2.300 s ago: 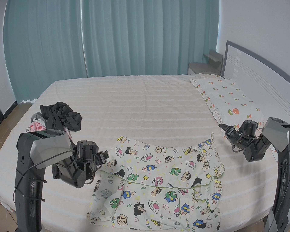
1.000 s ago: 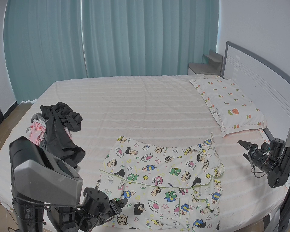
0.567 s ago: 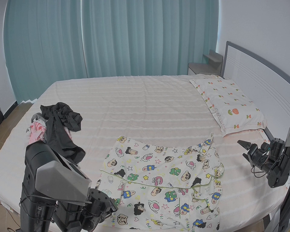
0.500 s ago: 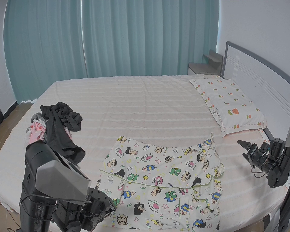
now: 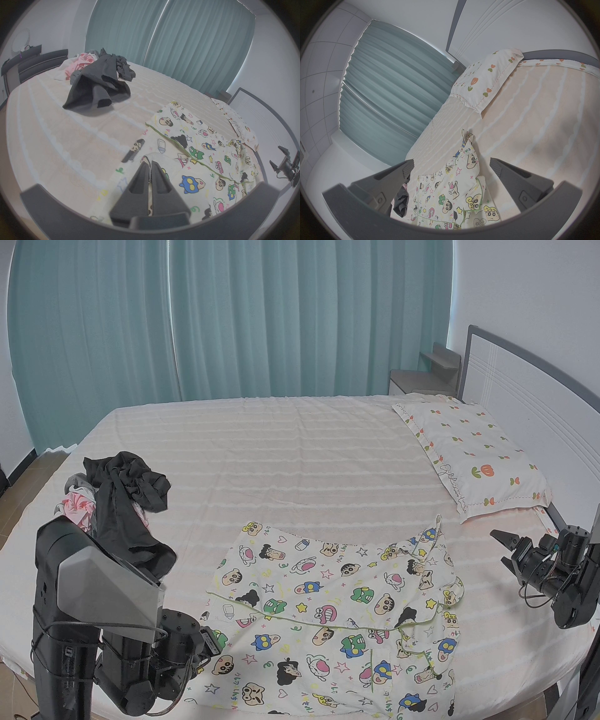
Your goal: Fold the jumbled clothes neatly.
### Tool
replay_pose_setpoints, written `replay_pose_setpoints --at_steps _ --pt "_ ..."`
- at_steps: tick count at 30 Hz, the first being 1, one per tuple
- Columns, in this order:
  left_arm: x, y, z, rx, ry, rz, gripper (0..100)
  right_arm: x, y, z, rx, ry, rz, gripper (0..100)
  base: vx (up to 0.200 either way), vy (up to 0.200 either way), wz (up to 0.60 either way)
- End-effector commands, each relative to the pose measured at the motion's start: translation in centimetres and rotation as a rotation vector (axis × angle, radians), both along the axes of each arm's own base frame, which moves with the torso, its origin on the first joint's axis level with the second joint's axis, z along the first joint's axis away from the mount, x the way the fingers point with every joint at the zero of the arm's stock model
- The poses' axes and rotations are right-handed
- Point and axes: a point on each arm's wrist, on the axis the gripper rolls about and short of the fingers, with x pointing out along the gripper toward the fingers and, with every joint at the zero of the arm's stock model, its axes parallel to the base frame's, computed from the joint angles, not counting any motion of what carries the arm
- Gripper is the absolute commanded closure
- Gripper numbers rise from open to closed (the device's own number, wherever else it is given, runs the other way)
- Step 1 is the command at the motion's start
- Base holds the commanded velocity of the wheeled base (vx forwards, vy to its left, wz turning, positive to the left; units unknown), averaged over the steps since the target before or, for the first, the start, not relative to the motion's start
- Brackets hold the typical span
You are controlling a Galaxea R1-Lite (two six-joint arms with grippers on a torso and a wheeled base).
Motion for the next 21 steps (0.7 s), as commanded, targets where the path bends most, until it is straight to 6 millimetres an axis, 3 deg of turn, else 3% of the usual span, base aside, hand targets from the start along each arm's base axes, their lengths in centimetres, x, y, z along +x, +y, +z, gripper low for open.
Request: replay_pose_setpoints --at_steps 1,18,19,21 --pt "0.8 0.8 0.0 0.012 -0.018 0.022 100 0.1 0.0 0.2 -0.004 -0.018 0.001 0 0.000 0.000 0.00" --pt "4.1 2.3 -2.0 0.055 -0.032 0.083 100 -0.2 0.2 -0.1 -0.035 -0.007 0.017 0 0.000 0.000 0.00" --pt "4.2 2.4 -2.3 0.058 -0.028 0.087 0 -0.4 0.3 -0.3 -0.052 -0.001 0.023 0 0.000 0.000 0.00" --pt "4.4 2.4 -2.5 0.058 -0.028 0.091 0 -0.6 0.3 -0.5 -0.068 0.007 0.031 0 0.000 0.000 0.00"
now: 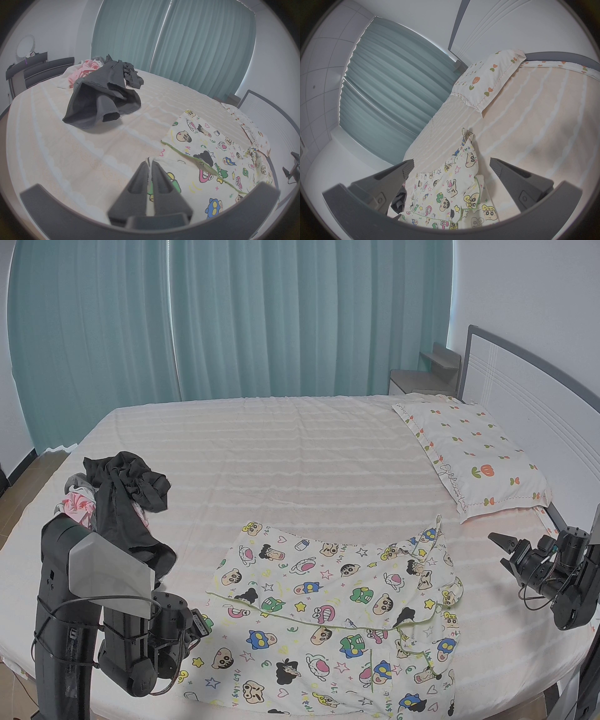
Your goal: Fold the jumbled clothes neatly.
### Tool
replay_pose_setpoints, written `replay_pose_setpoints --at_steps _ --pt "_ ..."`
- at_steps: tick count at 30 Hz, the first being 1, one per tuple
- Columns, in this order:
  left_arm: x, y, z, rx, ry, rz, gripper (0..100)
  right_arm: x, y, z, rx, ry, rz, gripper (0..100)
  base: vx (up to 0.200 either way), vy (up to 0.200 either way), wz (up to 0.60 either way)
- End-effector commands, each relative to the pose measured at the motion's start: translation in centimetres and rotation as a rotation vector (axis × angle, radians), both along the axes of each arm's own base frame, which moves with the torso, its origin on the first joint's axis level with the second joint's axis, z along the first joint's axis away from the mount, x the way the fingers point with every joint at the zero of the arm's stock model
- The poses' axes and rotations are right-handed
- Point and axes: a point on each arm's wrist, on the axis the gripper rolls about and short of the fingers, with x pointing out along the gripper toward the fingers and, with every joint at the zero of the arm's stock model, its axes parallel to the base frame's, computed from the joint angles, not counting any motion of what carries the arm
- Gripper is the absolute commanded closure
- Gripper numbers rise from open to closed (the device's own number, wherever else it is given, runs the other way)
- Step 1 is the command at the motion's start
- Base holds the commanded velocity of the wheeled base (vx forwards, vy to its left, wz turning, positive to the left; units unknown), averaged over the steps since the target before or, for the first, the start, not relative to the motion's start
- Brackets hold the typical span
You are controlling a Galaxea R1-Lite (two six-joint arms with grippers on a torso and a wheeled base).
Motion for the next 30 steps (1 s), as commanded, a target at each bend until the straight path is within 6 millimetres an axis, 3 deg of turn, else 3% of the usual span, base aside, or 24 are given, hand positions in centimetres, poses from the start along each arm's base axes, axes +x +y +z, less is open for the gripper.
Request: replay_pose_setpoints --at_steps 1,8,11,14,20,30 --pt "0.4 0.2 -0.7 -0.002 -0.001 0.014 0 -0.5 0.1 -0.5 -0.030 0.013 0.023 0 0.000 0.000 0.00" --pt "0.7 1.2 -0.5 -0.010 -0.007 0.054 0 -2.0 0.6 -3.6 -0.134 0.117 0.143 0 0.000 0.000 0.00" --pt "0.6 1.9 0.4 -0.031 -0.020 0.072 0 -2.5 1.3 -6.1 -0.253 0.178 0.220 0 0.000 0.000 0.00" --pt "-0.3 2.1 1.5 -0.091 -0.022 0.066 0 -2.4 1.4 -7.3 -0.344 0.206 0.218 0 0.000 0.000 0.00" --pt "-2.6 2.7 3.4 -0.172 0.005 0.049 0 -2.0 1.3 -7.9 -0.479 0.201 0.223 0 0.000 0.000 0.00" --pt "-3.0 2.8 3.4 -0.192 0.013 0.071 0 0.2 1.0 -8.9 -0.521 0.159 0.221 0 0.000 0.000 0.00"
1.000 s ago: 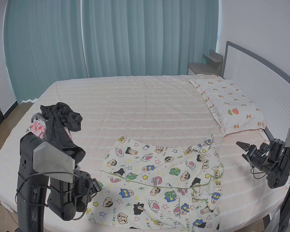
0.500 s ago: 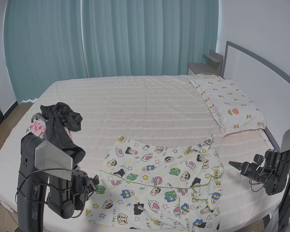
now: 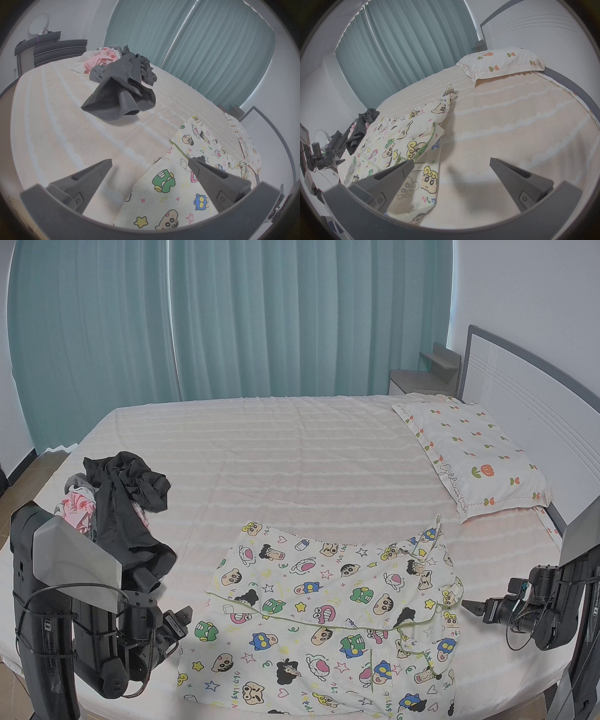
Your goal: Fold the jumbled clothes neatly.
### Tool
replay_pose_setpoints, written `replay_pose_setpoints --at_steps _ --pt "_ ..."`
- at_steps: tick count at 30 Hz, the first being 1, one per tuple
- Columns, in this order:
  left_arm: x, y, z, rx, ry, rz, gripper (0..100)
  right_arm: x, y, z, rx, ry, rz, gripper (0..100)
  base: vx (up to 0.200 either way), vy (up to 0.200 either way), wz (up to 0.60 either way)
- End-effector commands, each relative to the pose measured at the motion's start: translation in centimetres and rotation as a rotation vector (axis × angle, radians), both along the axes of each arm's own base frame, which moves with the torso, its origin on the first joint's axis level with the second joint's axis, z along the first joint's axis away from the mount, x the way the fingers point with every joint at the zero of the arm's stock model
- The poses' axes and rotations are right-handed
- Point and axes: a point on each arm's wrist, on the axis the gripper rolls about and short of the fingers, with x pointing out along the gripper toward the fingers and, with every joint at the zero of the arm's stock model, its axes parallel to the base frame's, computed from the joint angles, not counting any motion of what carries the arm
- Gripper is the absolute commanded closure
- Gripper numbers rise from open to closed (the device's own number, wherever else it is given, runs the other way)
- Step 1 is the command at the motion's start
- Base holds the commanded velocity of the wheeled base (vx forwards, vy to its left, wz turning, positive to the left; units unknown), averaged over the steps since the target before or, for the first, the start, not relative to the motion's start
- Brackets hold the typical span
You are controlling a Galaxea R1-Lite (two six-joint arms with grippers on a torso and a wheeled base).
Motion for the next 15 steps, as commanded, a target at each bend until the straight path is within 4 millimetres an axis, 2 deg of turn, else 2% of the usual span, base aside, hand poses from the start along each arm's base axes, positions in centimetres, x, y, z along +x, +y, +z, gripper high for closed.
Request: replay_pose_setpoints --at_steps 1,12,15 --pt "0.0 0.0 0.5 -0.009 -0.026 0.001 0 1.4 0.0 -1.1 -0.001 -0.003 0.008 0 0.000 0.000 0.00" --pt "0.1 -0.1 0.3 -0.014 -0.027 0.005 0 2.9 0.2 -1.9 -0.052 0.039 0.025 0 0.000 0.000 0.00" --pt "0.2 -0.1 0.3 -0.013 -0.025 0.005 0 3.4 0.9 -1.8 -0.075 0.023 0.047 0 0.000 0.000 0.00"
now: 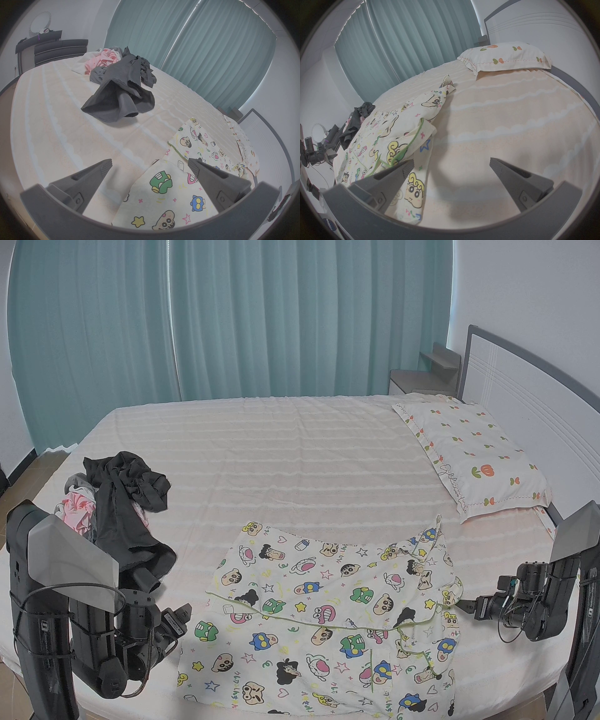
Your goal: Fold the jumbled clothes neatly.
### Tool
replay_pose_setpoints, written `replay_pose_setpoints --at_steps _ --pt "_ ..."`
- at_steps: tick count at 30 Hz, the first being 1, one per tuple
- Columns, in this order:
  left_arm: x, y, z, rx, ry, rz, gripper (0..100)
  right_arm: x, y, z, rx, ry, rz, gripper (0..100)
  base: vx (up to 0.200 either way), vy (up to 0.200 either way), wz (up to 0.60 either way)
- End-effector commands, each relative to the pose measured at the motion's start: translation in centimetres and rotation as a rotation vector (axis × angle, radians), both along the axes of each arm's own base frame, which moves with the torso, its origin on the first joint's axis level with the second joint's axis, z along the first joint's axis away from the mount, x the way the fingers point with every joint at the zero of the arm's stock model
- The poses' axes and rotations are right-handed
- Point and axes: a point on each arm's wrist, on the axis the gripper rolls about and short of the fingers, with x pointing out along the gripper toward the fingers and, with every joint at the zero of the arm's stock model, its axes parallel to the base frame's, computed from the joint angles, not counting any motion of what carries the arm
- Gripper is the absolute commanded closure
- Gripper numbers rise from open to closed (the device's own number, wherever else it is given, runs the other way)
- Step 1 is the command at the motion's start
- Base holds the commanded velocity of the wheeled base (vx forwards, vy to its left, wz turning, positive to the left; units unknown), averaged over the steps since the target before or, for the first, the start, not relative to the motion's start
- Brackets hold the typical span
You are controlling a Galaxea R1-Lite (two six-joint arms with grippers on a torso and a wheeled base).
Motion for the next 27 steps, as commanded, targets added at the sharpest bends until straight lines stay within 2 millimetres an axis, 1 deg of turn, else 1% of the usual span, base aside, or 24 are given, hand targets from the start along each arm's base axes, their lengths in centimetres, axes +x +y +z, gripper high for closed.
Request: replay_pose_setpoints --at_steps 1,2,3,5,8,12,15,17,18,20,24,25,27 --pt "0.1 0.0 0.0 -0.004 -0.014 0.001 0 0.6 0.7 0.0 -0.014 -0.016 0.022 0 0.000 0.000 0.00" --pt "0.1 0.0 0.0 -0.004 -0.014 0.001 0 0.8 1.3 0.2 -0.029 -0.028 0.028 0 0.000 0.000 0.00" --pt "0.1 0.0 0.0 -0.004 -0.014 0.001 0 0.8 1.3 0.2 -0.029 -0.028 0.028 0 0.000 0.000 0.00" --pt "0.1 -0.1 0.0 -0.004 -0.012 -0.001 0 0.9 2.3 1.1 -0.043 -0.064 0.049 0 0.000 0.000 0.00" --pt "0.0 -0.2 0.0 -0.005 -0.011 -0.004 0 1.2 3.1 2.3 -0.042 -0.110 0.075 0 0.000 0.000 0.00" --pt "0.0 -0.3 0.0 -0.023 -0.011 0.004 0 1.9 4.0 2.7 -0.047 -0.141 0.097 0 0.000 0.000 0.00" --pt "0.0 -0.3 -0.1 -0.023 -0.010 0.004 0 2.7 4.6 2.6 -0.047 -0.158 0.111 0 0.000 0.000 0.00" --pt "0.0 -0.3 -0.1 -0.024 -0.008 0.005 0 2.8 4.6 2.7 -0.049 -0.161 0.112 0 0.000 0.000 0.00" --pt "0.1 -0.3 -0.3 -0.021 -0.005 0.004 0 3.8 5.2 1.8 -0.059 -0.140 0.112 0 0.000 0.000 0.00" --pt "0.1 -0.3 -0.4 -0.021 -0.004 0.004 0 4.9 5.7 1.3 -0.074 -0.133 0.103 0 0.000 0.000 0.00" --pt "0.1 -0.3 -0.5 -0.019 0.002 0.004 0 6.0 6.5 0.8 -0.078 -0.103 0.118 0 0.000 0.000 0.00" --pt "0.1 -0.3 -0.5 -0.019 0.002 0.004 0 6.0 6.5 0.8 -0.078 -0.103 0.118 0 0.000 0.000 0.00" --pt "0.1 -0.3 -0.5 -0.019 0.002 0.004 0 7.0 6.9 0.6 -0.085 -0.083 0.120 0 0.000 0.000 0.00"
